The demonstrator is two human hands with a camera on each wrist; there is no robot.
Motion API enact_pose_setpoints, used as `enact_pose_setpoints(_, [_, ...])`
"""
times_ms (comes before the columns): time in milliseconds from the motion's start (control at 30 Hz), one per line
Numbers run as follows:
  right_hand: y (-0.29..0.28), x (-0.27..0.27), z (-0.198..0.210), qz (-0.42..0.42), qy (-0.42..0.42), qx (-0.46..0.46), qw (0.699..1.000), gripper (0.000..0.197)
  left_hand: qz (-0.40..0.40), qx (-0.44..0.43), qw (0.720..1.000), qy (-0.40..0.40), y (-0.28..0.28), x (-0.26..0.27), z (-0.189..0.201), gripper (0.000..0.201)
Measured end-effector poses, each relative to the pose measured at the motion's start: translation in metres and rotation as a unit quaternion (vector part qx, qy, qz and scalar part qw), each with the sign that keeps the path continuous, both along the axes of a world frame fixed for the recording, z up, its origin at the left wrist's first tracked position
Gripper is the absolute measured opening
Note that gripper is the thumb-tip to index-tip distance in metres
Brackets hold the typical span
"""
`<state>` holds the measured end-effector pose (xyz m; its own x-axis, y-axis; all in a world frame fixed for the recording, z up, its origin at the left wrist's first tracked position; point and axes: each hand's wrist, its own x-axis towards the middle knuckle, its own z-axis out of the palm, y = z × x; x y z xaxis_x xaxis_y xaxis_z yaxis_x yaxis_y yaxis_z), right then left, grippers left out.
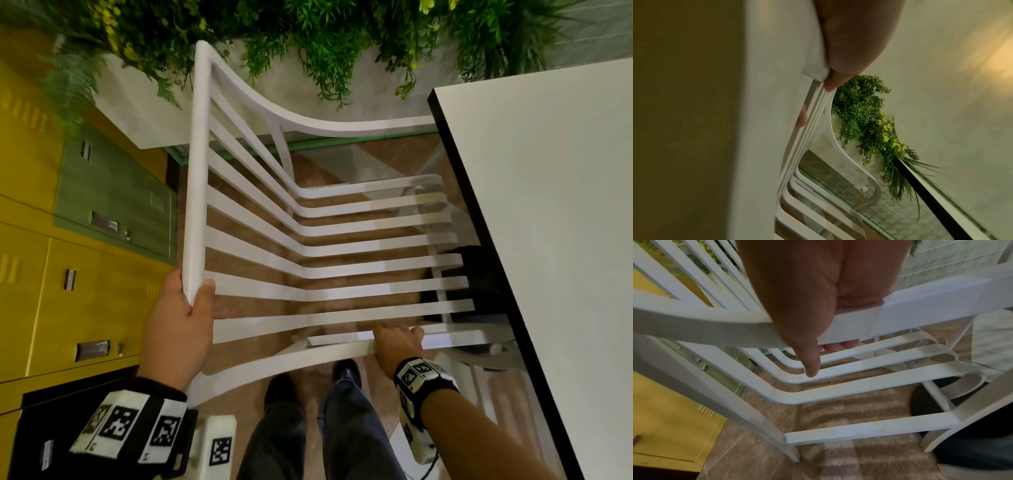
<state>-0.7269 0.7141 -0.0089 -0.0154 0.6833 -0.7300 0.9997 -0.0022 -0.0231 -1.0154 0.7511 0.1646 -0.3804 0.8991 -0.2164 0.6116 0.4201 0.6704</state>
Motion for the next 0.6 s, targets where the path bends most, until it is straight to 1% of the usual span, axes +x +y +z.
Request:
enact_pose_setpoints(167, [0.004,-0.001,0.005,0.008,-0.006,-0.021,1.000,0.028,-0.001,0.001,1.000,0.007,0.003,0.000,0.003,0.029])
enact_pose_setpoints(233, [0.005,-0.001,0.009,0.011,0.002,-0.027,1.000,0.022,0.009,0.006,1.000,-0.017,0.003,-0.002,-0.001,0.025])
enact_pose_setpoints(267, [0.006,0.000,0.010,0.013,0.008,-0.026,1.000,0.023,0.011,0.009,0.999,-0.033,0.003,-0.004,-0.003,0.023])
enact_pose_setpoints(367, [0.002,0.004,0.015,0.010,0.036,-0.002,0.999,0.044,0.015,0.013,0.998,-0.067,0.001,-0.006,-0.004,0.022])
enact_pose_setpoints(433, [-0.005,0.007,0.022,0.000,0.051,0.023,0.998,0.054,0.030,0.023,0.992,-0.118,-0.001,-0.007,0.000,0.023])
enact_pose_setpoints(467, [-0.011,0.008,0.027,-0.007,0.055,0.035,0.998,0.058,0.023,0.025,0.991,-0.130,-0.005,-0.008,0.004,0.022])
enact_pose_setpoints(533, [-0.027,0.012,0.039,-0.033,0.076,0.070,0.994,0.062,-0.008,0.015,0.993,-0.117,-0.021,-0.014,0.008,0.019])
enact_pose_setpoints(567, [-0.037,0.015,0.045,-0.049,0.087,0.085,0.991,0.062,-0.018,-0.003,0.993,-0.117,-0.036,-0.022,0.006,0.024])
enact_pose_setpoints(600, [-0.049,0.017,0.052,-0.063,0.093,0.093,0.989,0.060,-0.010,-0.027,0.989,-0.142,-0.054,-0.030,0.004,0.028])
